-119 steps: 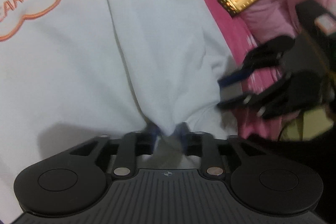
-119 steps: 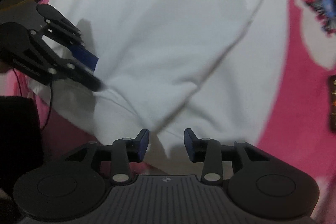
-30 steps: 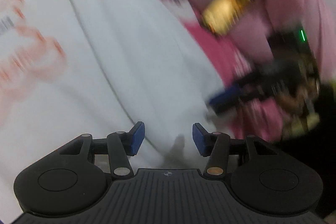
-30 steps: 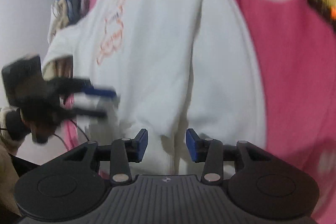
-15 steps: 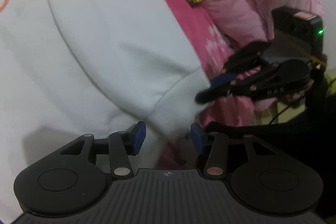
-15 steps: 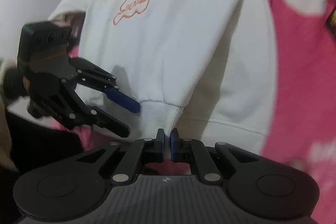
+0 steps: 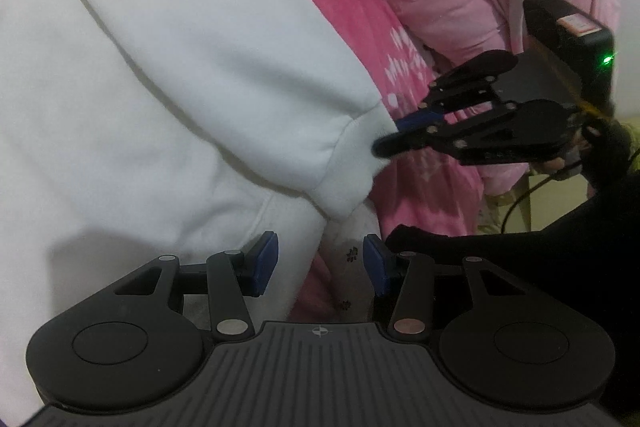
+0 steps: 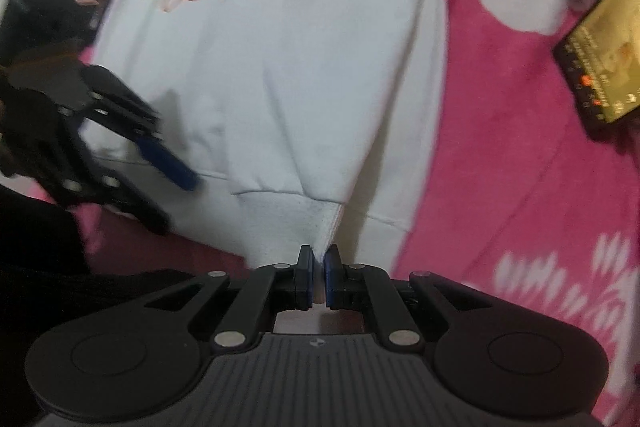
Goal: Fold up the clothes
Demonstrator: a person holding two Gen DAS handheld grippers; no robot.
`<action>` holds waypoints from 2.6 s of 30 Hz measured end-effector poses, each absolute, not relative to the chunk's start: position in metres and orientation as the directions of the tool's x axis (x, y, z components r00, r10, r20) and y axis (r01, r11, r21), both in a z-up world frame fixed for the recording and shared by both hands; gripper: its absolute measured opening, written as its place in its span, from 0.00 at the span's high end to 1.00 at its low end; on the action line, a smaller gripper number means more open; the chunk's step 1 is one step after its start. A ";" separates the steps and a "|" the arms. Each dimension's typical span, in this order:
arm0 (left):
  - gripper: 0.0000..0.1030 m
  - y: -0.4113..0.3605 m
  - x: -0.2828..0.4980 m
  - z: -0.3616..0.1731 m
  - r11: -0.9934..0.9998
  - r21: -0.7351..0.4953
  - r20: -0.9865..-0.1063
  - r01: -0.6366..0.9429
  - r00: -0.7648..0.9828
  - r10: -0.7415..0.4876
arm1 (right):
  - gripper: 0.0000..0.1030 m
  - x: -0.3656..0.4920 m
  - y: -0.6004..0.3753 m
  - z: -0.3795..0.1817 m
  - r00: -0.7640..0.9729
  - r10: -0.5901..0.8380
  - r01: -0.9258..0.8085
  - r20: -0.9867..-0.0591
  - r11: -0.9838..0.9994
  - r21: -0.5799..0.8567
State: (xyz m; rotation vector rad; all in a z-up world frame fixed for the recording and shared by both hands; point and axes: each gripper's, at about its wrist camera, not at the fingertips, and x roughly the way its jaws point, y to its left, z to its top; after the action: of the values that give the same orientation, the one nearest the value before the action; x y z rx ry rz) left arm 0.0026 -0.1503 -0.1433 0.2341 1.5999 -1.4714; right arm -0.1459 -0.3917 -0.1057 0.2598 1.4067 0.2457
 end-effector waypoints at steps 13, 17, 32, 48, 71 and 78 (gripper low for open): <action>0.55 -0.186 0.008 -0.104 0.092 -0.540 -0.729 0.837 -0.410 -0.548 | 0.82 -0.116 -0.438 -0.049 0.448 0.385 0.016 -0.807 0.899 0.438; 0.55 -0.198 0.004 -0.136 0.131 -0.472 -0.797 0.872 -0.359 -0.485 | 0.82 -0.084 -0.425 -0.074 0.536 0.360 -0.025 -0.764 0.911 0.412; 0.52 -0.182 0.016 -0.163 0.195 -0.606 -0.733 0.771 -0.445 -0.515 | 0.82 0.044 -0.414 -0.078 0.659 0.275 -0.122 -0.700 0.958 0.261; 0.52 -0.176 0.024 -0.176 0.230 -0.708 -0.656 0.668 -0.500 -0.565 | 0.69 0.251 -0.417 -0.089 0.586 0.220 -0.089 -0.780 0.974 0.209; 0.52 -0.177 0.022 -0.178 0.237 -0.719 -0.644 0.653 -0.499 -0.580 | 0.91 0.258 -0.361 -0.134 0.736 -0.262 -0.062 -0.625 0.892 -0.447; 0.52 -0.177 0.023 -0.179 0.236 -0.721 -0.643 0.652 -0.500 -0.580 | 0.75 0.277 -0.411 -0.112 0.702 -0.167 0.090 -0.692 0.985 -0.146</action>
State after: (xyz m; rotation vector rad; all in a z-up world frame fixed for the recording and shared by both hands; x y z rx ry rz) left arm 0.0227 -0.1767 -0.1786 0.0708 1.4701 -1.4932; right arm 0.2766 -0.4109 -0.1115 -0.1035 0.7792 -0.1435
